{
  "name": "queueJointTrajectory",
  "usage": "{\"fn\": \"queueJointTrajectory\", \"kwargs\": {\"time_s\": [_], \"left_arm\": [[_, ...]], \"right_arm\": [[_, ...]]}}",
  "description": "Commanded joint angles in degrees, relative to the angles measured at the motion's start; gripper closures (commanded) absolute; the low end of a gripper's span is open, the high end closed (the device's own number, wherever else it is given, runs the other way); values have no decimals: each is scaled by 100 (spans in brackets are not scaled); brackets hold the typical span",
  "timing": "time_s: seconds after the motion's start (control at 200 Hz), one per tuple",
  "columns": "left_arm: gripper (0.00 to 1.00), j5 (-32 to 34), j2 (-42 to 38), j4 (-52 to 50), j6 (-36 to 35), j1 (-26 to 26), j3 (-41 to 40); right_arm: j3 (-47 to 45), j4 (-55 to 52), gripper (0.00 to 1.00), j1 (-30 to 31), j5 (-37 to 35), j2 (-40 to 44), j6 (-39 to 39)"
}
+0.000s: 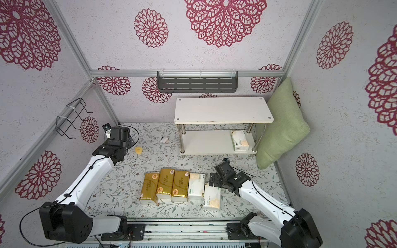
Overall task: Place the tissue boxes on the shelf by color
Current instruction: Move the box of tissues to the center of the board.
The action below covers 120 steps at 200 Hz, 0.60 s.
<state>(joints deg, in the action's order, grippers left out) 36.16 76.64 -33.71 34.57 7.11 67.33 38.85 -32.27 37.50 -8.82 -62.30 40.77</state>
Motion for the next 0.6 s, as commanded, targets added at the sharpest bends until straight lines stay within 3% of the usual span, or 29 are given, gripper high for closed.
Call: {"fn": "queueJointTrajectory", "kwargs": {"time_s": [0.0,0.22,0.595], "left_arm": [[3,-10,92,67,-15,36,70],[3,-8,105,74,-2,35,4],[3,37,70,76,-5,36,-47]], "right_arm": [[66,-325,1,268,-222,-29,506],[70,-254,1,847,-184,-301,935],[149,-275,1,1140,-265,-541,1115]]}}
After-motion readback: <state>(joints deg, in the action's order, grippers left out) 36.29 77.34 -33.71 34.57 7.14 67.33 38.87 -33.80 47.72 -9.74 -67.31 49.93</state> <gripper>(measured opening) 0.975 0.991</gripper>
